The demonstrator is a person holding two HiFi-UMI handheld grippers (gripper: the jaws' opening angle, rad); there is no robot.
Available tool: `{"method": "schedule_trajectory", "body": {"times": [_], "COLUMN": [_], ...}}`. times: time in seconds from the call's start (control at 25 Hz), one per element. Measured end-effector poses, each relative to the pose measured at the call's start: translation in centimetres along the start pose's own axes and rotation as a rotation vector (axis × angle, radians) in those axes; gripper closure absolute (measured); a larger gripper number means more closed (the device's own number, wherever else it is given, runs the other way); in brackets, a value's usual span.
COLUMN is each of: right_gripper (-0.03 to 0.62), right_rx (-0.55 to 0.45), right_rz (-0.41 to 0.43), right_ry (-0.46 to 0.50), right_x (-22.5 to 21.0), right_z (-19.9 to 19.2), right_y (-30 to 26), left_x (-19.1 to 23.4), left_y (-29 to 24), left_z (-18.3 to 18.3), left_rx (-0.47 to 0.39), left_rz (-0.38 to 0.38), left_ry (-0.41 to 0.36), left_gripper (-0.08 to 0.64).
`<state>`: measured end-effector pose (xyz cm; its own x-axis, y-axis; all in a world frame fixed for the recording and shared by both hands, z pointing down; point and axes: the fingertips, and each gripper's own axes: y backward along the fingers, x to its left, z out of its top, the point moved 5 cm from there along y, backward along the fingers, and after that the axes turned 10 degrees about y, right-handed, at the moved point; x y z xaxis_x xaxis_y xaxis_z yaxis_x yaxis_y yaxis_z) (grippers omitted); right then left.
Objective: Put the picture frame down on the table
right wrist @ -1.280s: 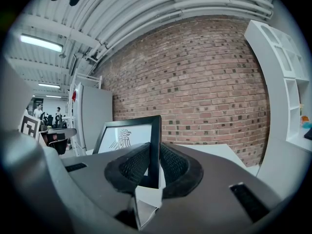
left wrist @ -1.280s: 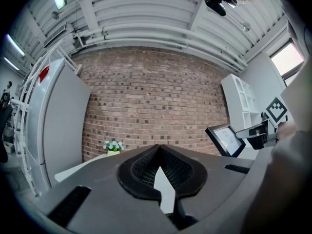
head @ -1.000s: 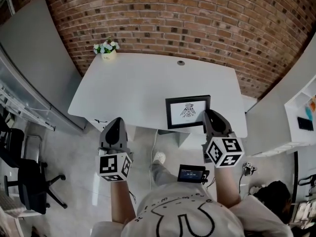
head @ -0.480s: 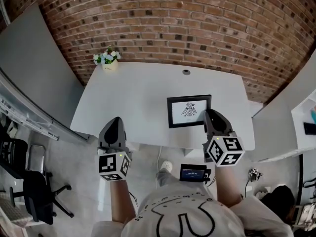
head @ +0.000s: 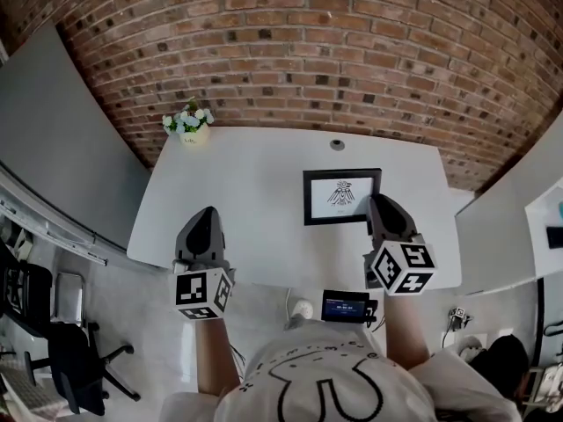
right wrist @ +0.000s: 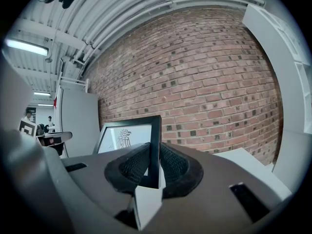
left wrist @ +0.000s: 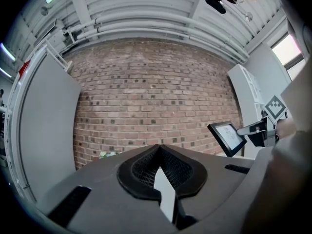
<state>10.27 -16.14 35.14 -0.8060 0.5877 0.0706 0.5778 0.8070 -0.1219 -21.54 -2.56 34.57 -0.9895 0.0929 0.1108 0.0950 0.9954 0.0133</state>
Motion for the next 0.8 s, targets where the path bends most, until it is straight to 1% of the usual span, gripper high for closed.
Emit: {"method": "schedule_trajectory", "body": {"times": [0.28,0.44,0.6,0.8], "right_gripper": [0.526,0.526,0.526,0.526], "right_rx": [0.001,0.011,0.015,0.035], "right_rz": [-0.031,-0.046,-0.043,-0.063], "right_ry": [-0.046,-0.055,-0.045,-0.047], "right_x": [-1.5,-2.1,-2.3,-2.9], "right_z": [-0.4,-0.6,0.0,-0.5], "right_y": [-4.0,-5.9,-7.4,-7.9], "left_x": [1.3,1.9,2.5,2.6], "left_y": [-4.9,-7.2,-9.1,-10.5], "left_z": [-0.2,-0.9,-0.8,-1.9], "left_rx": [0.011,0.032,0.034,0.058], "left_rz": [-0.033,-0.044,-0.045,-0.055], "left_ry": [-0.005,0.001,0.018,0.032], "left_gripper": [0.551,0.551,0.551,0.551]}}
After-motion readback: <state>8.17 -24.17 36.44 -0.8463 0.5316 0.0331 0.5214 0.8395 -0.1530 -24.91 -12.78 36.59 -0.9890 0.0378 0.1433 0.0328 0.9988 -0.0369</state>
